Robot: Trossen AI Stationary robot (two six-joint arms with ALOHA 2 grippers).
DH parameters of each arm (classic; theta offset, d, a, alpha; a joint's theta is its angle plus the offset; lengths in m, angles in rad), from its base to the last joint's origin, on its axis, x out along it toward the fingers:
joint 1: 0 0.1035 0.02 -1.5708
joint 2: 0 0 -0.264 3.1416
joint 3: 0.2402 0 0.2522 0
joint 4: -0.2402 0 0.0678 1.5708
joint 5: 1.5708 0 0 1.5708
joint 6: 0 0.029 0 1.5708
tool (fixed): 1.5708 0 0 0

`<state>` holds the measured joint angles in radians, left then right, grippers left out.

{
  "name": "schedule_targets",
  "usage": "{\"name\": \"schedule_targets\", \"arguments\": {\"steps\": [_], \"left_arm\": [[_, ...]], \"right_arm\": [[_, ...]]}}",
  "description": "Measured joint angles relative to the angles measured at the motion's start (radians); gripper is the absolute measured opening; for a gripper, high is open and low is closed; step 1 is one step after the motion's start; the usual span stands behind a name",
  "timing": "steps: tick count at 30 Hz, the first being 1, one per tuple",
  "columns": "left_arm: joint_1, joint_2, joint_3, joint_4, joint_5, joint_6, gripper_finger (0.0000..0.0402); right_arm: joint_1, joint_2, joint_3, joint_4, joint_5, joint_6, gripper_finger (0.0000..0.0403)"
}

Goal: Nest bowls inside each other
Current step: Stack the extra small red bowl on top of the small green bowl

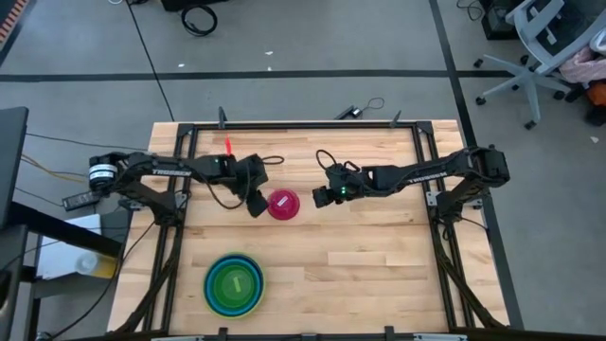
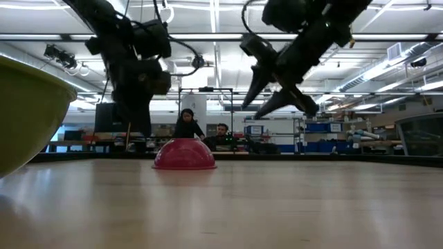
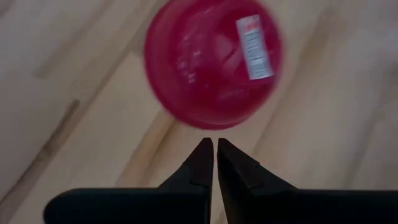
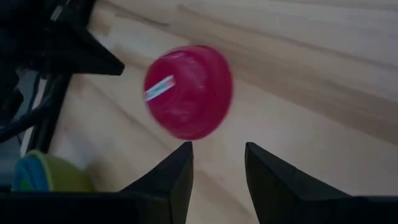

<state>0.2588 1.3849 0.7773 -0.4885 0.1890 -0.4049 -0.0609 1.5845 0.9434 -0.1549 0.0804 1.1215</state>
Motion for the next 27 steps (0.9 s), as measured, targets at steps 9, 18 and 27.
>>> {"name": "schedule_targets", "arguments": {"steps": [9, 18, 27], "left_arm": [[-0.002, 0.104, -0.032, 0.146, -0.038, 0.005, 0.0023], [-0.080, 0.228, -0.032, 0.350, 0.001, -0.024, 0.0023], [-0.134, 0.218, -0.031, 0.380, -0.025, -0.058, 0.0023]], "right_arm": [[-0.014, 0.000, -0.048, 0.019, -0.023, 0.019, 0.0146], [-0.011, 0.000, -0.050, -0.102, -0.021, 0.084, 0.0145], [-0.004, 0.001, -0.050, -0.239, 0.004, 0.022, 0.0097]]}}
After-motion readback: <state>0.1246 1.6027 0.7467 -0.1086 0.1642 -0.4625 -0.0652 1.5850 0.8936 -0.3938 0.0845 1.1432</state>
